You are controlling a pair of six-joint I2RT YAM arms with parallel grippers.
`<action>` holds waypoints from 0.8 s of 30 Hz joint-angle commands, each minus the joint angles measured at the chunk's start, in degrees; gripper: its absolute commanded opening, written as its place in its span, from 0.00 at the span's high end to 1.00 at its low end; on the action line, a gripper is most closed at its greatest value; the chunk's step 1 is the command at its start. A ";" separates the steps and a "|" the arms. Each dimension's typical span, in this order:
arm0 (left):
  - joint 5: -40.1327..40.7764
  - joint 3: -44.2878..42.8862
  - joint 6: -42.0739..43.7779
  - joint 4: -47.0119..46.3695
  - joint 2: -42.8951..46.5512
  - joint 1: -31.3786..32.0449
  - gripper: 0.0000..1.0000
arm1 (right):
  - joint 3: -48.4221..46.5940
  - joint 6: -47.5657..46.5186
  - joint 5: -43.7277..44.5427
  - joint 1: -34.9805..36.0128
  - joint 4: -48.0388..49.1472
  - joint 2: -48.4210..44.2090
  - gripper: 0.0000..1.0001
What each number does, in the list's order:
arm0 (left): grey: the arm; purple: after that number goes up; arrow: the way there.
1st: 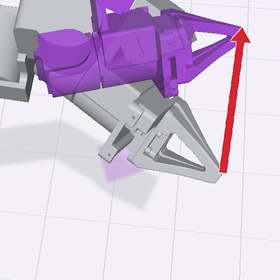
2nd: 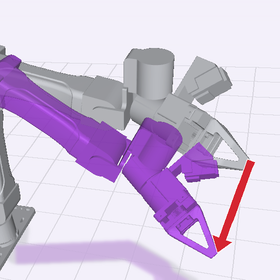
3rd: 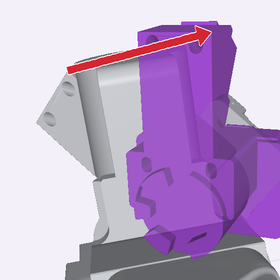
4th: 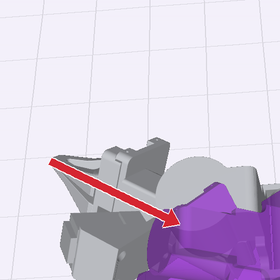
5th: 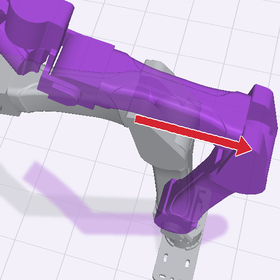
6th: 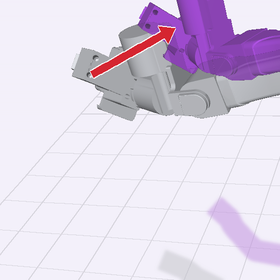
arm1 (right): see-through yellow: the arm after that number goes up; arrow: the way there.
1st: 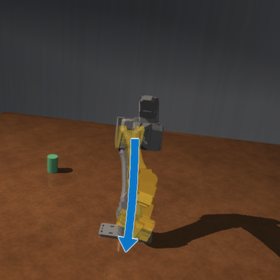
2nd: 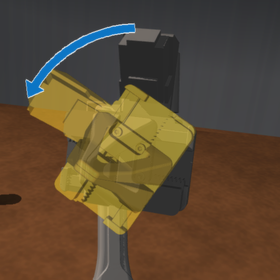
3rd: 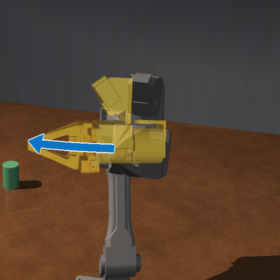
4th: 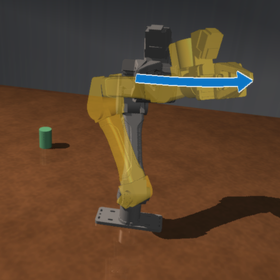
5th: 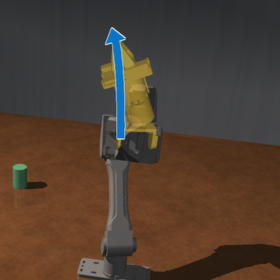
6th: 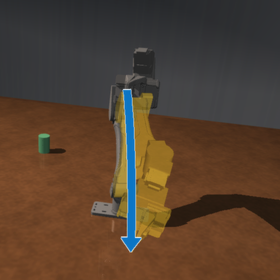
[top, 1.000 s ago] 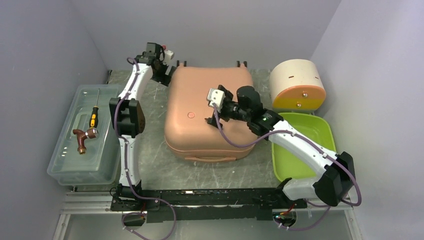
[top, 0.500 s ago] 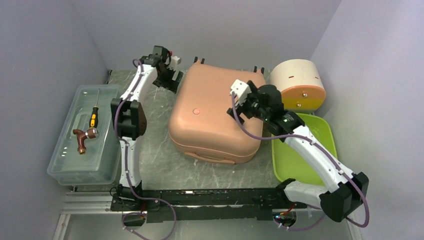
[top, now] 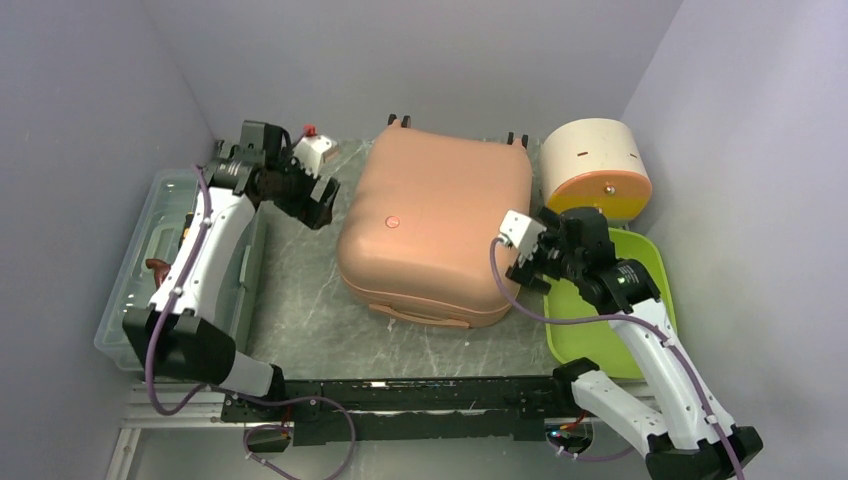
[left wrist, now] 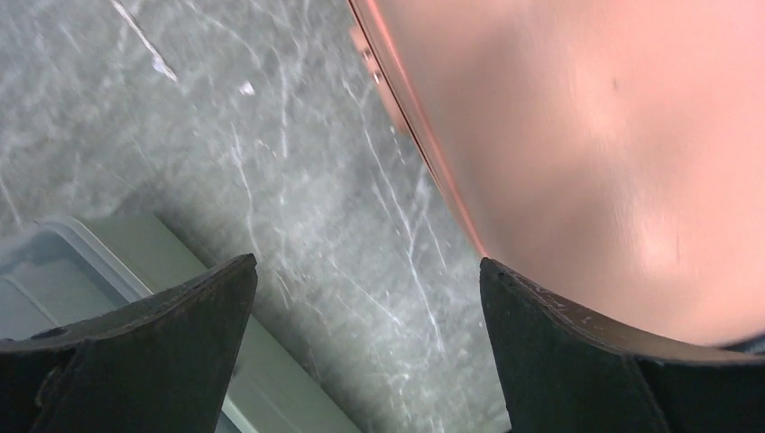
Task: Open, take out, and arrange the luggage
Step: Adjust the luggage at the center of the board.
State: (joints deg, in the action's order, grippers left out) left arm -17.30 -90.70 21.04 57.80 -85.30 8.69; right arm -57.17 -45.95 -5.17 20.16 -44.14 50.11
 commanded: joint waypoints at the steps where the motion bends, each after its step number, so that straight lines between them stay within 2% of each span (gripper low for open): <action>1: -1.14 7.69 2.87 -1.86 4.83 -0.16 0.01 | 1.83 -6.88 -1.57 0.10 -18.75 1.27 0.00; 4: 0.28 11.05 0.86 -4.20 6.79 -0.15 0.00 | 4.40 -6.97 -1.59 0.18 -18.97 1.22 0.00; 10: 2.99 11.32 -1.77 -6.14 6.92 -0.16 0.01 | 11.08 -2.02 -3.69 1.47 -7.21 2.59 0.00; 14: 5.97 9.42 -2.11 -6.21 7.06 -0.16 0.01 | 11.81 3.69 -8.09 5.86 -0.44 3.37 0.01; 19: 13.99 5.68 -4.75 -7.48 6.03 -0.43 0.00 | 11.79 10.84 -12.14 14.34 7.34 6.28 0.01; 24: 17.14 0.77 -6.80 -7.85 4.73 -2.30 0.00 | 10.80 16.21 -16.60 18.49 16.02 13.84 0.01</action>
State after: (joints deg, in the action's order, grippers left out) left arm -4.60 -85.36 17.02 52.77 -80.03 7.90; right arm -45.67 -33.41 -8.29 34.11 -44.75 56.66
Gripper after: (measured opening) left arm 0.995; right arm 0.992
